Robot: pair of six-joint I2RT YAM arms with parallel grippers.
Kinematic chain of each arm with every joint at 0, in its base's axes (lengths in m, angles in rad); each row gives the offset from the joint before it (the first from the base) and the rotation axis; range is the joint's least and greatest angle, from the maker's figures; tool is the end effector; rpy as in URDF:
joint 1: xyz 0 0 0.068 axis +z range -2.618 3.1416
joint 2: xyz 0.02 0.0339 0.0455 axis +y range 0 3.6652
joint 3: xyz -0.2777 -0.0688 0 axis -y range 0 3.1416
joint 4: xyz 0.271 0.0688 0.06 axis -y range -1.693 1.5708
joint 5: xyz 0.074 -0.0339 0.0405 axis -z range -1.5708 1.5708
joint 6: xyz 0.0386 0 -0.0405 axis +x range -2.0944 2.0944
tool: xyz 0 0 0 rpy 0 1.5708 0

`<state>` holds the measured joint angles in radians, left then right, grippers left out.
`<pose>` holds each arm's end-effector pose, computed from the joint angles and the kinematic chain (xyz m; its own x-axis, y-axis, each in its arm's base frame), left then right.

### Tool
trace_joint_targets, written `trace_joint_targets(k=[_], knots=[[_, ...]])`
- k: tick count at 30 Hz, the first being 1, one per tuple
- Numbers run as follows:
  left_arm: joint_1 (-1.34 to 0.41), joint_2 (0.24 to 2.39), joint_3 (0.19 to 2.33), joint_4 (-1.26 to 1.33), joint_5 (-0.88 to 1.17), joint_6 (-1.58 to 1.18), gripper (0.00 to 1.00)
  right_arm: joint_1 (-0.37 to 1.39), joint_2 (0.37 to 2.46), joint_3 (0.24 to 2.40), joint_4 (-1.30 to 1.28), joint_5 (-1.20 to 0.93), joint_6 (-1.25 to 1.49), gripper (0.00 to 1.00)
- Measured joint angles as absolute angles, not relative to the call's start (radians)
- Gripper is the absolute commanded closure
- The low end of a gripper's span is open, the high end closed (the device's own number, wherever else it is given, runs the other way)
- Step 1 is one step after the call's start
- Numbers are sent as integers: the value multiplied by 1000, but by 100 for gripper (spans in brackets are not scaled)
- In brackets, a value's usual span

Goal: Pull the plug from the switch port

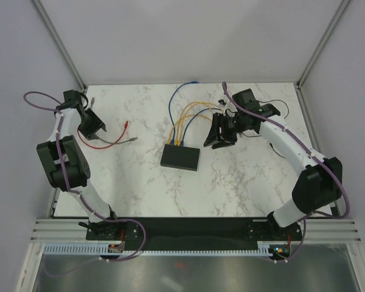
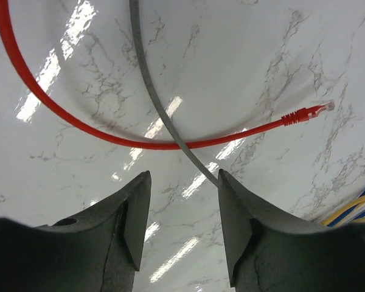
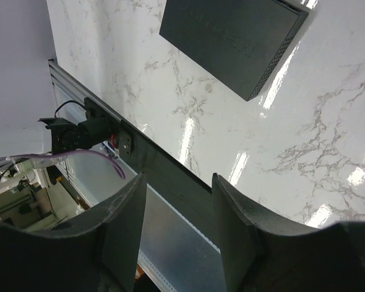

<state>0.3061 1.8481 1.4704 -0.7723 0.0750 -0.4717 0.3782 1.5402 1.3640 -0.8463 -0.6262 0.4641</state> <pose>0.3975 0.1226 0.2337 -0.6520 -0.6813 -0.3328 -0.6372 0.7302 -0.2465 0.3111 0.1479 0.3128 -0.9702 0.0048 -0.2422 -0.1664 0.7135 0.6806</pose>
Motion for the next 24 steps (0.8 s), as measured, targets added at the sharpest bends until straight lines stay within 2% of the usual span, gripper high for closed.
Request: trace_joint_targets(k=[5, 6, 8, 11, 12, 18, 24], knots=[[277, 1706, 1411, -800, 54, -474, 43, 403, 1656, 1443, -822, -616, 464, 45], [256, 1670, 1404, -802, 52, -474, 47, 405, 1684, 1463, -819, -616, 465, 47], [178, 1592, 1400, -804, 60, -482, 49, 406, 1751, 1508, -802, -614, 465, 48], [13, 1546, 1395, -786, 111, -507, 63, 408, 1859, 1602, -788, -615, 465, 61], [-57, 1542, 1385, -768, 133, -518, 68, 408, 1889, 1626, -780, -616, 465, 62], [-367, 1573, 1290, -716, 266, -584, 71, 415, 2078, 1732, -731, -636, 478, 64], [-410, 1668, 1217, -662, 326, -636, 72, 440, 2226, 1763, -658, -675, 501, 64]])
